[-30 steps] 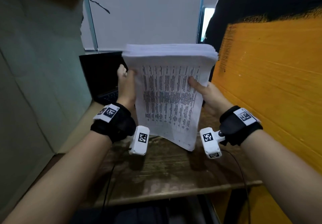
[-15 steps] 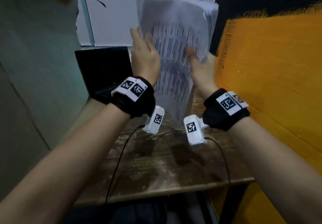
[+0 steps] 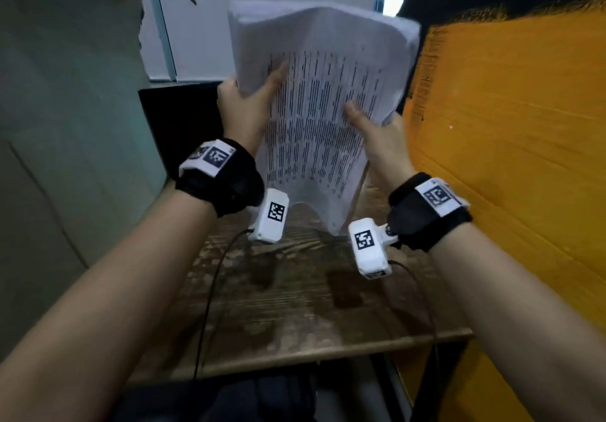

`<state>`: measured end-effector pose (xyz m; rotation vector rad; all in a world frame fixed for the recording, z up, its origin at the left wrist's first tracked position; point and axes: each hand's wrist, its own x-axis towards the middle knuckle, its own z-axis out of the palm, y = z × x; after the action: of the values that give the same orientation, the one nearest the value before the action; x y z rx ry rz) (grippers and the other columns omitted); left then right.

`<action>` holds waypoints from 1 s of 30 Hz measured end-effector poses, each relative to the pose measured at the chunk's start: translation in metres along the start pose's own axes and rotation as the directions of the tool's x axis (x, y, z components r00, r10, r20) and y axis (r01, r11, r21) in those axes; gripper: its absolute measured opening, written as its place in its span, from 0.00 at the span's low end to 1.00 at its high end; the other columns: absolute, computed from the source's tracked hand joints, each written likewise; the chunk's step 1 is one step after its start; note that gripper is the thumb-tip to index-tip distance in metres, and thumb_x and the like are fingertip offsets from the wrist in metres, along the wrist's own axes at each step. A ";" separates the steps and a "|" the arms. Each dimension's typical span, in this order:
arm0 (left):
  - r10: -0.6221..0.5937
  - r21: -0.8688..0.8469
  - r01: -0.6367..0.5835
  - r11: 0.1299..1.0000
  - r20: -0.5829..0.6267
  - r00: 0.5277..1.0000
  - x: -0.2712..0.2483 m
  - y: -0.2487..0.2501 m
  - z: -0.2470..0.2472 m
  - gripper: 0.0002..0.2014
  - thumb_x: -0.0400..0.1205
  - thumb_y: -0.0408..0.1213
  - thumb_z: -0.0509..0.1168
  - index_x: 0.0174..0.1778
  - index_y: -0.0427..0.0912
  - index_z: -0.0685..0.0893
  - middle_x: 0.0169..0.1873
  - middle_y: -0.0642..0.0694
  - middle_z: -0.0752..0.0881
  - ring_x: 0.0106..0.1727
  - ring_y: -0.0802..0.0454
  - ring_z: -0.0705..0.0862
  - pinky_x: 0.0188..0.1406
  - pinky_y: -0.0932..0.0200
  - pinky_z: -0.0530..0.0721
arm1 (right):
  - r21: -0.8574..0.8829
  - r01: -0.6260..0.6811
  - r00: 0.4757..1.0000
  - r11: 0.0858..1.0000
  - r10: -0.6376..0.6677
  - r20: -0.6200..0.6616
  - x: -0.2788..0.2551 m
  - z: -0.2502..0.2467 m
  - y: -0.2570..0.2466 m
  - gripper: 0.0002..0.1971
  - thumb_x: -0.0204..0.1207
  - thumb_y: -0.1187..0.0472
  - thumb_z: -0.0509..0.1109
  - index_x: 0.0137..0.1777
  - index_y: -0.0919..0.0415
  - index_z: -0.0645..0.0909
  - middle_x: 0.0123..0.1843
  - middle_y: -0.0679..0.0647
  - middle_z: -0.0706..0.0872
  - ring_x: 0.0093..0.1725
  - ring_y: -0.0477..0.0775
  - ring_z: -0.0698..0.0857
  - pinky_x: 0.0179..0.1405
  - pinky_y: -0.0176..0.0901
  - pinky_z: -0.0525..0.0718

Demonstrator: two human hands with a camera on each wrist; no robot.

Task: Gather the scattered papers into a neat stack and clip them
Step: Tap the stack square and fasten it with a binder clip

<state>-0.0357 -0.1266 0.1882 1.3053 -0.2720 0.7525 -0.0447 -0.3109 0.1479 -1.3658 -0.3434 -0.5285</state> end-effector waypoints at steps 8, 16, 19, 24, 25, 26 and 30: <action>-0.392 0.224 0.329 0.918 0.366 0.844 -0.024 -0.056 -0.048 0.20 0.70 0.45 0.77 0.57 0.46 0.85 0.53 0.50 0.90 0.56 0.54 0.88 0.66 0.49 0.81 | -0.279 -0.234 0.937 0.931 0.292 0.190 -0.032 -0.029 0.043 0.22 0.75 0.54 0.76 0.66 0.63 0.81 0.62 0.57 0.88 0.62 0.55 0.87 0.70 0.60 0.80; -0.600 0.408 0.491 0.770 0.198 0.775 -0.003 -0.078 -0.049 0.16 0.81 0.33 0.67 0.62 0.28 0.81 0.56 0.36 0.87 0.47 0.44 0.88 0.57 0.48 0.86 | -0.355 -0.526 0.826 0.773 0.563 0.003 0.011 -0.016 0.037 0.29 0.78 0.57 0.73 0.74 0.72 0.73 0.71 0.58 0.79 0.72 0.61 0.77 0.74 0.56 0.74; -0.756 0.543 0.592 0.596 0.130 0.642 0.000 -0.115 -0.069 0.19 0.82 0.36 0.66 0.66 0.28 0.78 0.63 0.34 0.83 0.57 0.34 0.84 0.68 0.37 0.77 | -0.493 -0.665 0.644 0.561 0.765 0.002 0.021 -0.026 0.062 0.32 0.79 0.54 0.71 0.78 0.70 0.68 0.76 0.60 0.75 0.73 0.63 0.77 0.73 0.58 0.75; -0.849 0.518 0.696 0.497 0.124 0.514 -0.013 -0.131 -0.079 0.19 0.85 0.38 0.61 0.69 0.31 0.74 0.68 0.38 0.79 0.66 0.36 0.79 0.65 0.37 0.78 | -0.516 -0.686 0.587 0.513 0.809 0.024 0.034 -0.050 0.116 0.36 0.79 0.55 0.71 0.82 0.67 0.62 0.82 0.59 0.68 0.78 0.64 0.70 0.76 0.64 0.71; -0.830 0.492 0.688 0.533 0.145 0.539 -0.017 -0.123 -0.075 0.19 0.86 0.37 0.60 0.70 0.31 0.74 0.68 0.38 0.79 0.65 0.37 0.80 0.65 0.39 0.78 | -0.479 -0.700 0.596 0.529 0.803 0.016 0.022 -0.042 0.097 0.35 0.79 0.55 0.70 0.81 0.68 0.62 0.82 0.57 0.67 0.79 0.63 0.69 0.75 0.61 0.71; -0.785 0.466 0.659 0.591 0.146 0.601 -0.020 -0.112 -0.068 0.19 0.86 0.37 0.59 0.70 0.31 0.74 0.67 0.38 0.80 0.62 0.38 0.82 0.63 0.42 0.80 | -0.449 -0.695 0.621 0.562 0.783 0.019 0.013 -0.033 0.079 0.32 0.81 0.57 0.69 0.80 0.69 0.64 0.79 0.56 0.70 0.77 0.63 0.71 0.73 0.58 0.73; -0.287 0.408 0.232 0.883 0.080 0.954 -0.028 -0.061 -0.035 0.15 0.88 0.37 0.54 0.67 0.33 0.74 0.59 0.41 0.82 0.56 0.47 0.81 0.54 0.60 0.76 | -0.269 -0.413 0.882 0.870 0.456 0.123 0.003 -0.016 0.030 0.23 0.84 0.60 0.64 0.78 0.63 0.68 0.68 0.57 0.82 0.65 0.57 0.83 0.61 0.51 0.84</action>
<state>-0.0252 -0.1083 0.1154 1.7426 -0.0489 0.4995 -0.0273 -0.3233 0.1214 -1.6697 -0.1097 -0.0634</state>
